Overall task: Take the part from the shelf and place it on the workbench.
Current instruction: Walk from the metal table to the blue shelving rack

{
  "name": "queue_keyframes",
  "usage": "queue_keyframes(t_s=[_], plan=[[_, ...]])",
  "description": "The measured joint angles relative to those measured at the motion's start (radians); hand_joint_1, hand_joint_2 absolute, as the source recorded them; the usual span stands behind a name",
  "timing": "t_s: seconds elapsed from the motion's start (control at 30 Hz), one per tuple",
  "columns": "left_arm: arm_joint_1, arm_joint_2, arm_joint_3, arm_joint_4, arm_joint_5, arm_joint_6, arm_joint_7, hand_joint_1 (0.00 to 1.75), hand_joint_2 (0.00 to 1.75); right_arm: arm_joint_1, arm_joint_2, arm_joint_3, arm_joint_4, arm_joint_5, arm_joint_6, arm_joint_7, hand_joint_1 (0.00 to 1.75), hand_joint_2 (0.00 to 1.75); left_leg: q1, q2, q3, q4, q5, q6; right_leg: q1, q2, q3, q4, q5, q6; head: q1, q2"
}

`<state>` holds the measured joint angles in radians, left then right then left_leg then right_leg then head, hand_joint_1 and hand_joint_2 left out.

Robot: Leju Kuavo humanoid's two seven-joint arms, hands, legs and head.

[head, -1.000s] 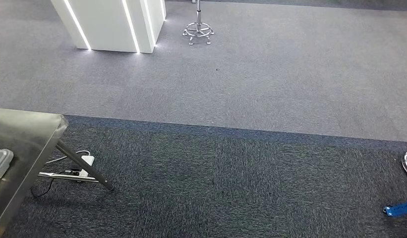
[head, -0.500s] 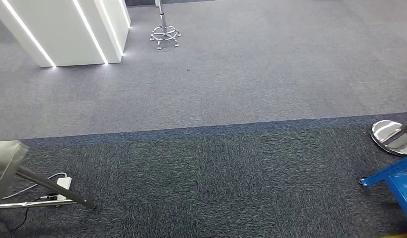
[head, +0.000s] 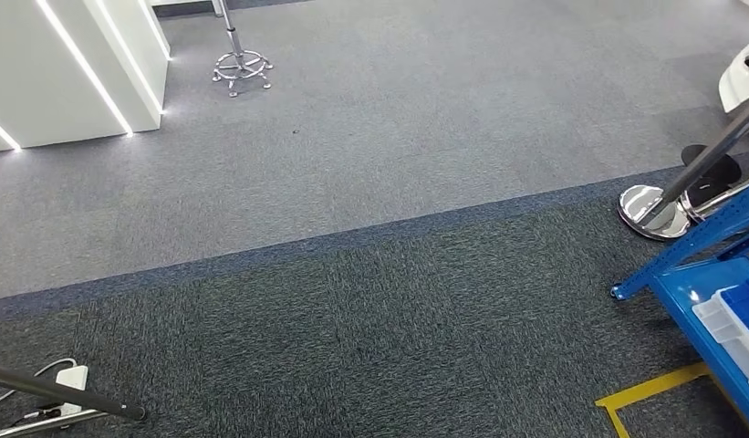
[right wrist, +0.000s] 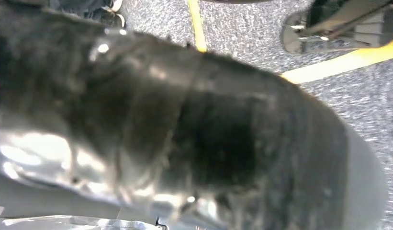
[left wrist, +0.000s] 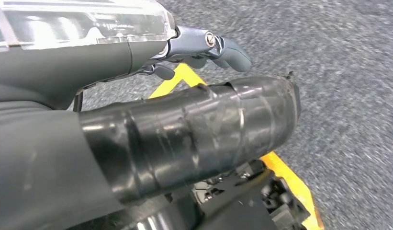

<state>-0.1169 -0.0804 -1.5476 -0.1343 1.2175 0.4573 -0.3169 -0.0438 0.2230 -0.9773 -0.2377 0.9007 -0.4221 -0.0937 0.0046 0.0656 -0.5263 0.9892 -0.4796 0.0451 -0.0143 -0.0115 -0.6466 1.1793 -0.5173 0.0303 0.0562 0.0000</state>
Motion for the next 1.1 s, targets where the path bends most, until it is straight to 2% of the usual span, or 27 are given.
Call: queue_keyframes(t_s=[0.07, 0.1, 0.13, 0.2, 0.27, 0.33, 0.37, 0.4, 0.43, 0.47, 0.5, 0.57, 0.6, 0.63, 0.67, 0.7, 0.73, 0.77, 0.8, 0.83, 0.87, 0.9, 0.93, 0.97, 1.0, 1.03, 1.1], plan=[[-0.001, 0.0, 0.0, 0.0, 0.002, -0.001, -0.002, 0.0, 0.0, -0.002, -0.001, 0.0, 0.0, 0.002, 0.002, 0.0, 0.0, 0.0, -0.002, 0.017, 0.004, 0.007, -0.01, -0.01, 0.004, -0.033, 0.061, -0.116, 0.044, -0.008, 0.0, 0.0], [-0.001, 0.0, 0.0, 0.0, 0.004, -0.001, -0.002, 0.0, 0.0, -0.003, -0.001, 0.0, 0.0, 0.004, 0.002, 0.0, 0.0, 0.0, -0.004, 0.024, 0.007, 0.009, -0.014, -0.016, 0.007, -0.043, 0.074, -0.144, 0.05, -0.014, -0.001, 0.0], [-0.001, 0.0, 0.0, 0.0, 0.004, -0.001, -0.003, 0.0, 0.0, -0.004, -0.001, 0.0, 0.0, 0.005, 0.003, 0.0, 0.0, 0.0, -0.005, 0.03, 0.01, 0.01, -0.016, -0.022, 0.01, -0.044, 0.074, -0.148, 0.048, -0.021, -0.001, 0.0], [-0.005, 0.0, 0.0, 0.0, 0.005, -0.001, -0.003, 0.0, 0.0, -0.003, -0.001, 0.0, 0.0, 0.006, 0.003, 0.0, 0.0, 0.0, -0.005, 0.041, 0.016, 0.01, -0.021, -0.034, 0.01, -0.027, 0.073, -0.152, 0.051, -0.033, -0.002, 0.0], [-0.008, 0.0, 0.0, 0.0, 0.005, -0.002, -0.004, 0.0, 0.0, -0.004, -0.001, 0.0, 0.0, 0.006, 0.002, 0.0, 0.0, 0.0, 0.0, 0.013, 0.006, 0.045, -0.049, -0.045, 0.005, -0.009, 0.077, -0.159, 0.055, -0.046, -0.003, 0.0], [-0.007, 0.0, 0.0, 0.0, 0.005, -0.004, -0.006, 0.0, 0.0, -0.007, -0.001, 0.0, 0.0, 0.007, 0.002, 0.001, 0.0, 0.0, 0.004, -0.037, -0.042, 0.153, -0.111, -0.052, 0.003, 0.01, 0.077, -0.162, 0.058, -0.056, -0.005, 0.0], [-0.005, 0.0, 0.0, 0.0, 0.006, -0.004, -0.006, 0.0, 0.0, -0.008, -0.001, 0.0, 0.0, 0.007, 0.003, 0.001, 0.0, 0.0, 0.005, -0.049, -0.075, 0.221, -0.141, -0.054, 0.005, 0.021, 0.076, -0.161, 0.059, -0.059, -0.006, 0.0], [-0.003, 0.001, 0.0, 0.0, 0.006, -0.005, -0.006, 0.0, 0.0, -0.008, -0.001, 0.0, 0.0, 0.008, 0.003, 0.001, 0.0, 0.0, 0.006, -0.054, -0.101, 0.273, -0.156, -0.054, 0.007, 0.034, 0.074, -0.159, 0.059, -0.06, -0.006, 0.0], [-0.001, 0.001, 0.0, 0.0, 0.006, -0.006, -0.006, 0.0, 0.0, -0.007, -0.001, 0.0, 0.0, 0.008, 0.003, 0.001, 0.0, 0.0, 0.006, -0.057, -0.114, 0.293, -0.152, -0.053, 0.008, 0.048, 0.073, -0.157, 0.059, -0.06, -0.006, 0.0], [0.0, 0.001, 0.0, 0.0, 0.006, -0.007, -0.007, 0.0, 0.0, -0.007, -0.001, 0.0, 0.0, 0.008, 0.003, 0.001, 0.0, 0.0, 0.006, -0.059, -0.109, 0.275, -0.128, -0.051, 0.009, 0.062, 0.073, -0.155, 0.059, -0.06, -0.006, 0.0], [0.0, 0.001, 0.0, 0.0, 0.006, -0.008, -0.007, 0.0, 0.0, -0.006, -0.001, 0.0, 0.0, 0.008, 0.002, 0.001, 0.0, 0.0, 0.006, -0.066, -0.086, 0.22, -0.088, -0.047, 0.01, 0.076, 0.073, -0.153, 0.058, -0.06, -0.006, 0.0], [0.0, 0.002, 0.0, 0.0, 0.006, -0.01, -0.008, 0.0, 0.0, -0.007, 0.0, 0.0, 0.0, 0.008, 0.003, 0.001, 0.0, 0.0, 0.006, -0.111, -0.031, 0.087, -0.027, -0.035, 0.01, 0.1, 0.071, -0.15, 0.059, -0.057, -0.005, 0.0], [0.0, 0.003, 0.0, 0.0, 0.006, -0.011, -0.008, 0.0, 0.0, -0.008, 0.001, 0.0, 0.001, 0.008, 0.003, 0.001, 0.0, 0.0, 0.005, -0.133, -0.014, 0.044, -0.014, -0.031, 0.009, 0.11, 0.068, -0.149, 0.06, -0.052, -0.005, 0.0], [0.0, 0.004, 0.0, 0.0, 0.006, -0.011, -0.008, 0.0, 0.0, -0.008, 0.001, 0.0, 0.001, 0.008, 0.003, 0.001, 0.0, 0.0, 0.004, -0.147, -0.006, 0.024, -0.013, -0.028, 0.006, 0.121, 0.064, -0.148, 0.062, -0.046, -0.005, 0.0], [-0.001, 0.004, 0.0, 0.0, 0.006, -0.012, -0.009, 0.0, 0.0, -0.007, 0.002, 0.0, 0.001, 0.008, 0.003, 0.001, 0.0, 0.0, 0.001, -0.146, -0.004, 0.02, -0.014, -0.025, 0.004, 0.132, 0.061, -0.149, 0.064, -0.038, -0.005, 0.0], [-0.001, 0.004, 0.0, 0.0, 0.007, -0.012, -0.009, 0.0, 0.0, -0.006, 0.002, 0.0, 0.001, 0.008, 0.003, 0.001, 0.0, 0.0, 0.003, -0.135, -0.002, 0.015, -0.01, -0.021, 0.003, 0.142, 0.059, -0.151, 0.067, -0.03, -0.005, 0.0], [-0.002, 0.004, 0.0, 0.0, 0.007, -0.013, -0.009, 0.0, 0.0, -0.005, 0.002, 0.0, 0.002, 0.009, 0.003, 0.002, 0.0, 0.0, 0.004, -0.122, 0.002, 0.007, -0.005, -0.015, 0.005, 0.136, 0.055, -0.146, 0.064, -0.024, -0.005, 0.0], [-0.003, 0.004, 0.0, 0.0, 0.008, -0.014, -0.009, 0.0, 0.0, -0.004, 0.001, 0.0, 0.002, 0.009, 0.002, 0.002, 0.0, 0.0, 0.007, -0.109, 0.006, -0.002, 0.0, -0.008, 0.007, 0.117, 0.047, -0.13, 0.052, -0.02, -0.002, 0.0], [-0.003, 0.004, 0.0, 0.0, 0.008, -0.014, -0.009, 0.0, 0.0, -0.005, 0.001, 0.0, 0.002, 0.009, 0.002, 0.003, 0.0, 0.0, 0.01, -0.094, 0.008, -0.01, 0.005, -0.002, 0.009, 0.089, 0.03, -0.095, 0.029, -0.016, 0.0, 0.0], [-0.002, 0.004, 0.0, 0.0, 0.008, -0.014, -0.009, 0.0, 0.0, -0.006, 0.001, 0.0, 0.002, 0.009, 0.002, 0.003, 0.0, 0.0, 0.008, -0.079, 0.009, -0.013, 0.006, 0.001, 0.009, 0.057, 0.004, -0.042, -0.002, -0.014, 0.002, 0.0], [-0.001, 0.004, 0.0, 0.0, 0.008, -0.015, -0.009, 0.0, 0.0, -0.007, 0.001, 0.0, 0.002, 0.009, 0.002, 0.004, 0.0, 0.0, 0.007, -0.064, 0.009, -0.013, 0.005, 0.004, 0.008, 0.037, -0.026, 0.021, -0.035, -0.012, 0.003, 0.0], [0.001, 0.004, 0.0, 0.0, 0.008, -0.015, -0.009, 0.0, 0.0, -0.007, 0.001, 0.0, 0.002, 0.009, 0.002, 0.004, 0.0, 0.0, 0.006, -0.048, 0.008, -0.012, 0.004, 0.003, 0.005, 0.027, -0.054, 0.078, -0.058, -0.008, 0.003, 0.0], [0.003, 0.004, 0.0, 0.0, 0.009, -0.015, -0.009, 0.0, 0.0, -0.007, 0.001, 0.0, 0.002, 0.009, 0.002, 0.004, 0.0, 0.0, 0.006, -0.033, 0.008, -0.011, 0.002, 0.003, 0.002, 0.022, -0.068, 0.109, -0.064, -0.004, 0.003, 0.0], [0.003, 0.004, 0.0, 0.0, 0.009, -0.015, -0.009, 0.0, 0.0, -0.005, 0.0, 0.0, 0.002, 0.009, 0.002, 0.004, 0.0, 0.0, 0.006, -0.018, 0.009, -0.009, -0.001, 0.001, -0.002, 0.018, -0.064, 0.106, -0.051, 0.0, 0.003, 0.0], [0.002, 0.004, 0.0, 0.0, 0.009, -0.016, -0.009, 0.0, 0.0, -0.004, 0.0, 0.0, 0.002, 0.009, 0.002, 0.004, 0.0, 0.0, 0.007, -0.006, 0.01, -0.006, -0.004, -0.002, -0.006, 0.009, -0.039, 0.062, -0.022, 0.004, 0.003, 0.0], [0.002, 0.004, 0.0, 0.0, 0.009, -0.017, -0.009, 0.0, 0.0, -0.003, 0.0, 0.0, 0.002, 0.009, 0.002, 0.005, 0.0, 0.0, 0.008, 0.004, 0.012, -0.001, -0.009, -0.006, -0.008, -0.009, -0.001, -0.007, 0.011, 0.005, 0.003, 0.0], [0.001, 0.004, 0.0, 0.0, 0.009, -0.018, -0.009, 0.0, 0.0, -0.005, 0.0, 0.0, 0.002, 0.009, 0.002, 0.007, 0.0, 0.0, 0.004, 0.023, 0.013, 0.009, -0.021, -0.02, -0.004, -0.047, 0.058, -0.118, 0.047, -0.003, 0.002, 0.0]])
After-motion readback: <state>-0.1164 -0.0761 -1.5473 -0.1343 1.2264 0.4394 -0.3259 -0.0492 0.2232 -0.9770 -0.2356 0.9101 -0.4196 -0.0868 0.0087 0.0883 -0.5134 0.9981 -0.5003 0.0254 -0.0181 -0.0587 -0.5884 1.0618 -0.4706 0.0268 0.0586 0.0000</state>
